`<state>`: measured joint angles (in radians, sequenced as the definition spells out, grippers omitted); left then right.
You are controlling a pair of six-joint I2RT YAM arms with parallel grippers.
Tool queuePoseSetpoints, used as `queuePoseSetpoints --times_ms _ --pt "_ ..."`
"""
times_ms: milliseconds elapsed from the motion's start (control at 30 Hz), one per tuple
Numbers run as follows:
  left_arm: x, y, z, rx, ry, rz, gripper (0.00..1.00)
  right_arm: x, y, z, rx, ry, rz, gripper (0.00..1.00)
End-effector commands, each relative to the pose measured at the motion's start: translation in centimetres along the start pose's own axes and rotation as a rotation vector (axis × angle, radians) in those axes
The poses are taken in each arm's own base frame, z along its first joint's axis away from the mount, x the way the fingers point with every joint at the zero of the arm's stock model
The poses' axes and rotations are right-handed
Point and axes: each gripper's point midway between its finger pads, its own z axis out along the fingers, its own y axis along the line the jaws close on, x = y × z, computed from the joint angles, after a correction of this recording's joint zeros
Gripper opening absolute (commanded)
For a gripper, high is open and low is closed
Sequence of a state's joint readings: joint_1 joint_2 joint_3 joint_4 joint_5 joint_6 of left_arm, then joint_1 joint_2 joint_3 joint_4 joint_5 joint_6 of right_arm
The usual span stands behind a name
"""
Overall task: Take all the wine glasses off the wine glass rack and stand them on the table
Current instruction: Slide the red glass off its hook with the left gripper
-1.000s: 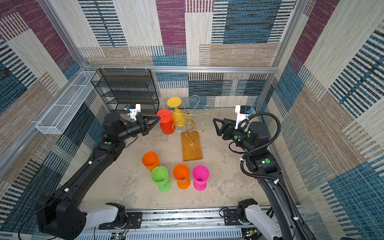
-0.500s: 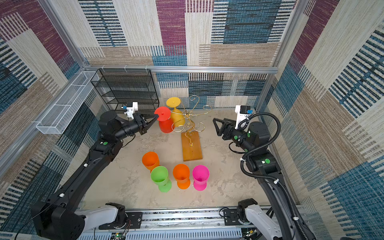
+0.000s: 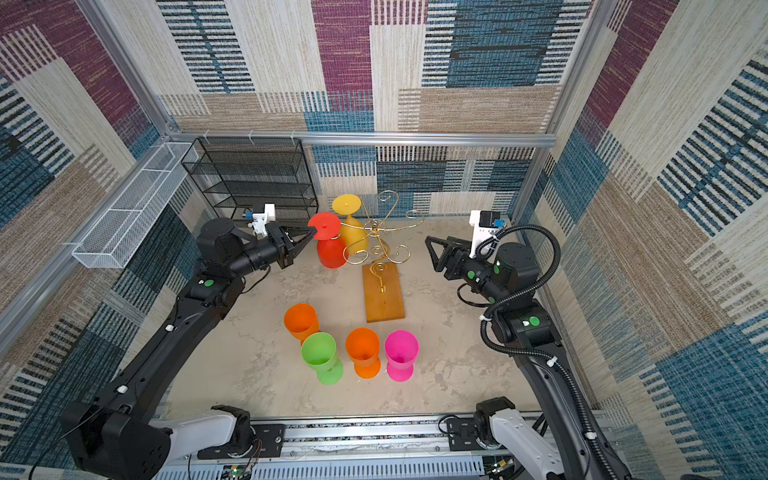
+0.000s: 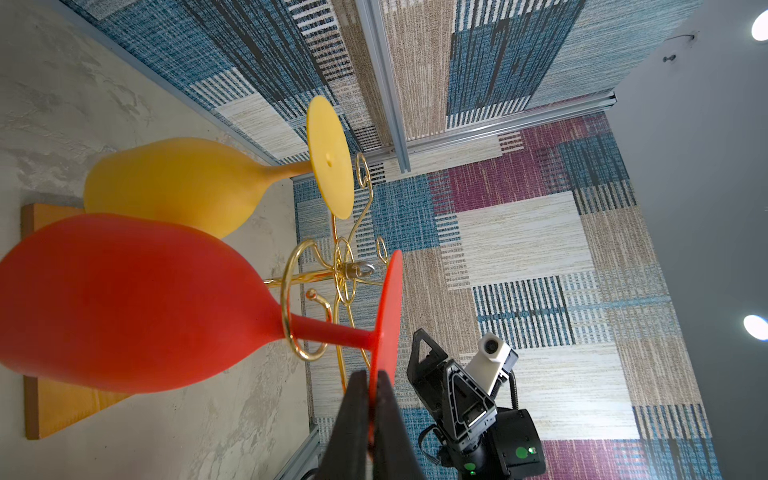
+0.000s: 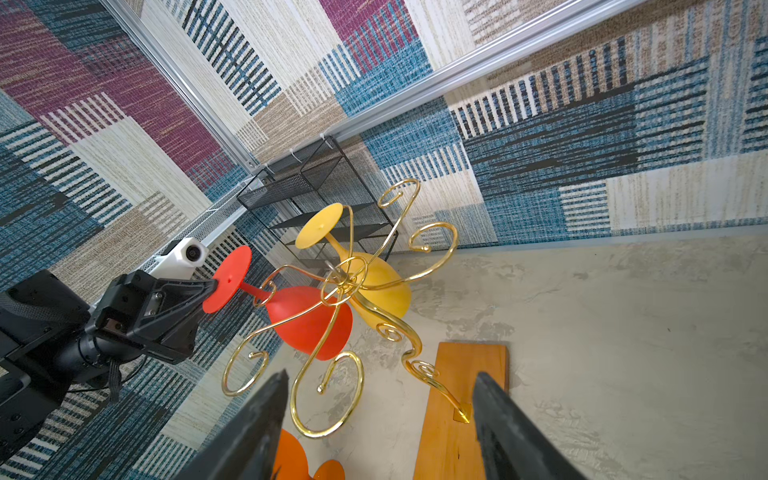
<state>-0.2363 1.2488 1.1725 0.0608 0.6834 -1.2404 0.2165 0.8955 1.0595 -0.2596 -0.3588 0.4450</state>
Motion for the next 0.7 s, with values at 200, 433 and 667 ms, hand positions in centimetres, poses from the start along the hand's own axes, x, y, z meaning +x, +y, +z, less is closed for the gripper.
queuePoseSetpoints --times_ms 200,433,667 --pt "-0.6 1.0 0.4 -0.047 -0.012 -0.068 0.00 -0.6 0.0 -0.3 0.016 -0.019 -0.016 0.71" --pt "-0.8 1.3 0.6 -0.061 -0.020 -0.093 0.00 -0.6 0.0 -0.4 0.018 -0.024 -0.016 0.71" --pt "-1.2 1.2 1.0 -0.061 -0.019 -0.102 0.00 -0.2 -0.3 -0.4 0.024 -0.018 -0.011 0.72"
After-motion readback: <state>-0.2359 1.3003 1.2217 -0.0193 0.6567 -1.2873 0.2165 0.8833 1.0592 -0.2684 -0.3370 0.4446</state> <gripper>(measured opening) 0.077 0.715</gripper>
